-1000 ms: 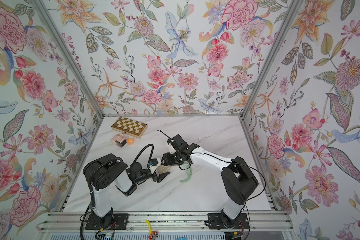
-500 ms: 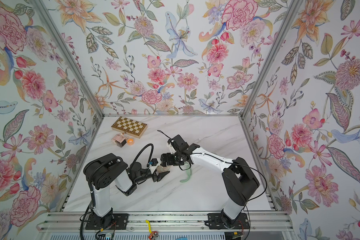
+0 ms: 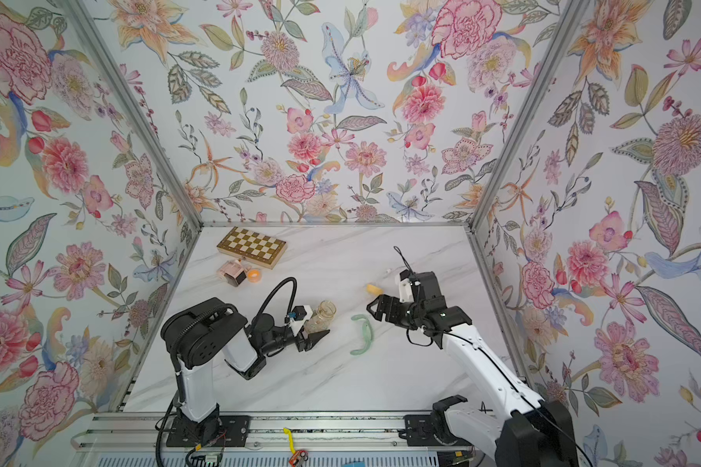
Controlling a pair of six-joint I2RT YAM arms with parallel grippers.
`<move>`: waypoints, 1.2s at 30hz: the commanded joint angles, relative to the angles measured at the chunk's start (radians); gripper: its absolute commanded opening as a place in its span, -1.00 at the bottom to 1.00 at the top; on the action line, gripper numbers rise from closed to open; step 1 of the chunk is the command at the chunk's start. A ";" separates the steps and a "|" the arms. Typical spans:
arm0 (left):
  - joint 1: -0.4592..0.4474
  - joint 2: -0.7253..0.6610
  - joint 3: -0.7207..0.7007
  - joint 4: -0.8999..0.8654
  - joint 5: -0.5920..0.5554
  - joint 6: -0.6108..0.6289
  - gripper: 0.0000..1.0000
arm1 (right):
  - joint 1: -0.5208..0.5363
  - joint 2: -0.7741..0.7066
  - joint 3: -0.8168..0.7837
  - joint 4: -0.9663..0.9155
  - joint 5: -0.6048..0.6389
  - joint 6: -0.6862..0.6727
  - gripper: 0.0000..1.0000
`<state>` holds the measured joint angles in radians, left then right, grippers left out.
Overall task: Assemble the baby bottles
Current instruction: Pick up the handle at the center of the board.
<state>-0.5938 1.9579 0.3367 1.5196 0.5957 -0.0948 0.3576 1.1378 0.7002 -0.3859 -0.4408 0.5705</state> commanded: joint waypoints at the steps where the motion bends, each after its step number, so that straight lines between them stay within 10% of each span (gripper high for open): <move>1: 0.010 -0.028 0.002 0.278 0.010 -0.012 -0.42 | 0.057 0.008 -0.078 0.158 -0.095 0.064 0.70; 16: 0.008 -0.017 0.008 0.278 0.010 -0.022 -0.48 | 0.142 0.246 -0.019 0.211 -0.018 0.011 -0.28; 36: 0.008 -0.002 0.019 0.278 0.018 -0.036 -0.56 | 0.179 0.363 0.113 0.073 0.050 -0.108 -0.46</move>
<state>-0.5938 1.9522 0.3428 1.5200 0.5961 -0.1211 0.5289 1.4822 0.7887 -0.2901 -0.4072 0.4889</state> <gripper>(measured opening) 0.711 0.273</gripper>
